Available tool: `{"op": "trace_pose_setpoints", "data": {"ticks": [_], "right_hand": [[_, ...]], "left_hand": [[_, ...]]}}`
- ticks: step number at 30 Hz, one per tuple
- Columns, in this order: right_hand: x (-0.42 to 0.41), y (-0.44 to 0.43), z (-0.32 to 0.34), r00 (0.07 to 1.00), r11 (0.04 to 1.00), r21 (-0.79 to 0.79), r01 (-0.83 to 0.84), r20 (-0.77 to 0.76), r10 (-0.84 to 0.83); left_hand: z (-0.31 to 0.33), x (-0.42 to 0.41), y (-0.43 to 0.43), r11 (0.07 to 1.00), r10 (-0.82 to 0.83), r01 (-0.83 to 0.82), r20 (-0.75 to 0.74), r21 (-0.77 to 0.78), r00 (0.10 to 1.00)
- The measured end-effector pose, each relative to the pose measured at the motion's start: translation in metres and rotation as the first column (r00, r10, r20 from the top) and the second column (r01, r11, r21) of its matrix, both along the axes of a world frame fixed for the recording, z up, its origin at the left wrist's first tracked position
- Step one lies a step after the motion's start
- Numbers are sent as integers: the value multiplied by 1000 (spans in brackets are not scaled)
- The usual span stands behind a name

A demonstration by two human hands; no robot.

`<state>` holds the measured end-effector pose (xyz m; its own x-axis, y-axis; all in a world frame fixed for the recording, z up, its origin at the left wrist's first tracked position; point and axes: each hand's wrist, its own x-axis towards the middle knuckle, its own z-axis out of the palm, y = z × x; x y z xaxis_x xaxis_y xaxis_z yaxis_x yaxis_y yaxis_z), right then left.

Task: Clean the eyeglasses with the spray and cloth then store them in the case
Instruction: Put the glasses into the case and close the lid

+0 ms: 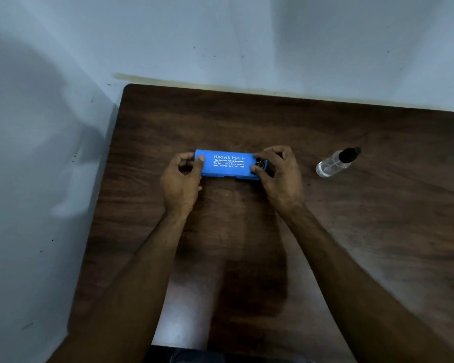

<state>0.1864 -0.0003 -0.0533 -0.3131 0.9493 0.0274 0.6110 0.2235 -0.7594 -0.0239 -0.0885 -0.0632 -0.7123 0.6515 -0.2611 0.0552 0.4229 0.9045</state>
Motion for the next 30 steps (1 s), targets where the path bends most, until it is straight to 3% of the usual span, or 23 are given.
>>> {"op": "trace_pose_setpoints", "data": {"ticks": [8, 15, 23, 27, 30], "right_hand": [[1, -2, 0, 1000, 1000, -22, -12, 11, 12], [1, -1, -4, 1000, 1000, -4, -19, -1, 19], [1, -4, -6, 1000, 1000, -8, -4, -10, 4], [-1, -10, -5, 997, 994, -102, 45, -56, -51], [-4, -16, -5, 963, 956, -245, 165, -169, -209]], "left_hand": [[-3, -6, -2, 999, -43, 43, 32, 19, 999], [-2, -18, -1, 980, -198, 196, 78, 30, 977], [-2, -17, -3, 969, -248, 248, -5, 0, 969], [-4, -16, -5, 972, -235, 234, -12, -28, 972], [-8, -11, -5, 988, -153, 153, -13, -1, 988]]}}
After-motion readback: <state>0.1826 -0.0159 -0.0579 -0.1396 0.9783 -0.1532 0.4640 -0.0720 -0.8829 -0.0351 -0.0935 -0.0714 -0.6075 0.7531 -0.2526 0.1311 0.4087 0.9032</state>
